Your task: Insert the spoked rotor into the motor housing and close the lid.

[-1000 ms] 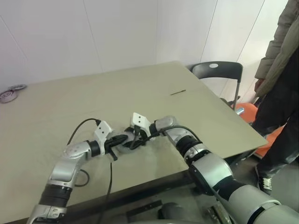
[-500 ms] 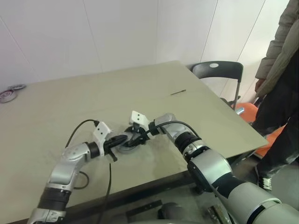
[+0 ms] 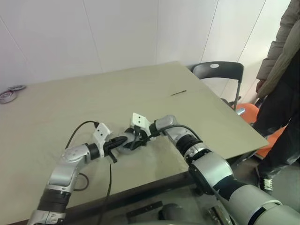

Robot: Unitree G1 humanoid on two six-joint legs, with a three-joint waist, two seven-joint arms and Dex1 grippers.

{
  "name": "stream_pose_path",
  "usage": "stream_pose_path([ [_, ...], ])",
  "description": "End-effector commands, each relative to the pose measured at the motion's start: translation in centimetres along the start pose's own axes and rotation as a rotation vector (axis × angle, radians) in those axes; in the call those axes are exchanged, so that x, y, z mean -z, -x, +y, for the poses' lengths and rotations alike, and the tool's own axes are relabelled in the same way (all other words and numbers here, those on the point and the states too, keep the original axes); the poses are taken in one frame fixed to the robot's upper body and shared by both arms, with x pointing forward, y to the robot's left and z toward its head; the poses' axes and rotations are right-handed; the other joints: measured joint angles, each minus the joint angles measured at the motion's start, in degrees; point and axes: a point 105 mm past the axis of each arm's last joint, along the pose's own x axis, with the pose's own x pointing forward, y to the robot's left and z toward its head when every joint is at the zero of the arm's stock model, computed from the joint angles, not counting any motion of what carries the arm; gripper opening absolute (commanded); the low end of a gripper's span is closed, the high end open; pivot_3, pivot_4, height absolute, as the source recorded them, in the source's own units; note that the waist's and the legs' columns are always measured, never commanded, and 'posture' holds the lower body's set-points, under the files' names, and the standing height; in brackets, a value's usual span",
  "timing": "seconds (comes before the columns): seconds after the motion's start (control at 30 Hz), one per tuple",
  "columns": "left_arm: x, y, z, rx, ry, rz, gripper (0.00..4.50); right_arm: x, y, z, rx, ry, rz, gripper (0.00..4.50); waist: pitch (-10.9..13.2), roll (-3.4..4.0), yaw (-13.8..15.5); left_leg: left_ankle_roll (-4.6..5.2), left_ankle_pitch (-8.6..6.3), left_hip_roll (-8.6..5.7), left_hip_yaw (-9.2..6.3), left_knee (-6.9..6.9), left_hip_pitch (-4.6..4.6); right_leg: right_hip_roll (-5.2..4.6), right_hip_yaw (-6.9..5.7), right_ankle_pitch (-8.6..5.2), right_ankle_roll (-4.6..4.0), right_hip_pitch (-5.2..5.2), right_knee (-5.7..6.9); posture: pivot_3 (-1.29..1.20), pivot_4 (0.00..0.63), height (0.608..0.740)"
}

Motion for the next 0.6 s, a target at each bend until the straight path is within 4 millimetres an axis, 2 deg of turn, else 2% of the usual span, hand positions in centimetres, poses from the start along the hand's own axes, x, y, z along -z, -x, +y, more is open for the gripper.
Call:
stream_pose_path([
  [0.03, 1.46, 0.14, -0.08, -0.006, 0.033, 0.059, 0.02, 5.42, -0.55, 2.17, -0.066, -0.052, 0.199, 3.24, -0.01, 0.01, -0.01, 0.0, 0.0, 0.0, 0.0, 0.0, 0.02, 0.0, 0.0, 0.0, 0.0, 0.02, 0.01, 0.0, 0.0, 0.74],
  [0.6, 1.46, 0.31, -0.05, -0.017, 0.035, 0.055, 0.0, 4.54, -0.73, 2.24, -0.085, -0.098, 0.156, 3.24, -0.02, 0.03, -0.01, 0.0, 0.0, 0.01, 0.0, 0.0, 0.02, 0.01, 0.01, -0.01, -0.02, 0.01, 0.03, 0.0, 0.0, 0.74],
])
